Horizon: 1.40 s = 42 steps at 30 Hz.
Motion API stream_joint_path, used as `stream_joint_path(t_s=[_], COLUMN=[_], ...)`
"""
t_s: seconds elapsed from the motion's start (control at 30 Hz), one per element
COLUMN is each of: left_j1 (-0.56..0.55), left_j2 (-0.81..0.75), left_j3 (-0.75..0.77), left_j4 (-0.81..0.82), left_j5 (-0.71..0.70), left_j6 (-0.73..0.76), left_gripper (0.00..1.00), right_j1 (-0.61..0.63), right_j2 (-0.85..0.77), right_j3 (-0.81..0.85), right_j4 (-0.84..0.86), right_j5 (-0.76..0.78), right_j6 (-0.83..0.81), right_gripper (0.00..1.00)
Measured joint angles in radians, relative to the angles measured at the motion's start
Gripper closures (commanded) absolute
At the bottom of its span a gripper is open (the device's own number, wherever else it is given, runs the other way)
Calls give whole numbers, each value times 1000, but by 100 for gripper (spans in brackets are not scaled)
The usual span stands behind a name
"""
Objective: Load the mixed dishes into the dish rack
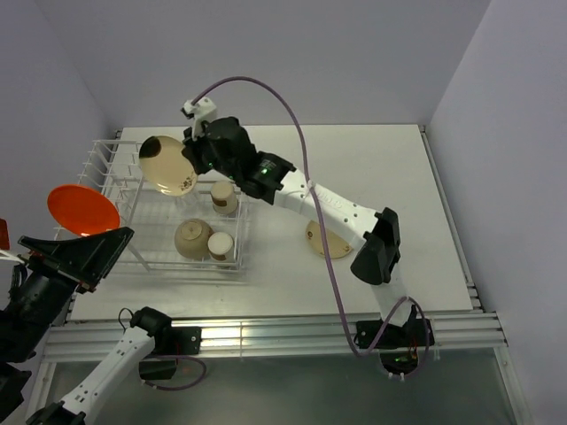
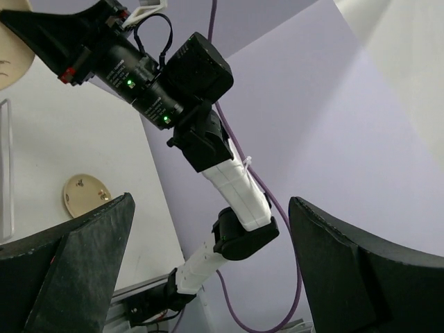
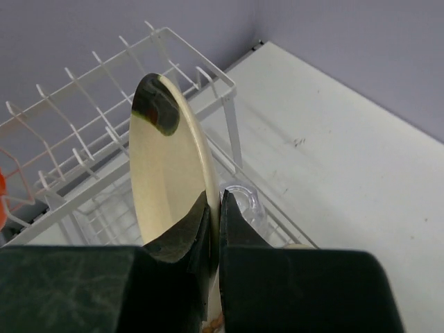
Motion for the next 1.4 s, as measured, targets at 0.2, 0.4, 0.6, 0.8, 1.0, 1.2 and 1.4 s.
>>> stream_joint_path(t_s=[0.2,0.4,0.6,0.8,1.0,1.2,1.4], left_j1=[0,0,0,0,0,0,0], left_j2=[-22,-71,-111,-158,-203,-250,-253], left_j3=[-14,-49,-93,-122,-126,-127,-123], left_j4=[-24,-37,-39,-32,-32,-34,-34], left_j5=[19,21,19,14,-19,-74,-95], left_j6=[-25,-37,-61,-85,-111,-153,-166], left_gripper=[1,1,1,1,1,1,1], right_j1=[102,159,189,209,219,225,239], right_j2=[7,8,85,147,208,243,277], right_j3=[7,26,162,185,199,226,245], right_j4=[106,193,277,353,393,420,451], right_j5=[134,194,175,118,67,36,15], right_j6=[-136,-271,-380,-438,-463,-471,-479], right_gripper=[100,100,100,100,100,100,100])
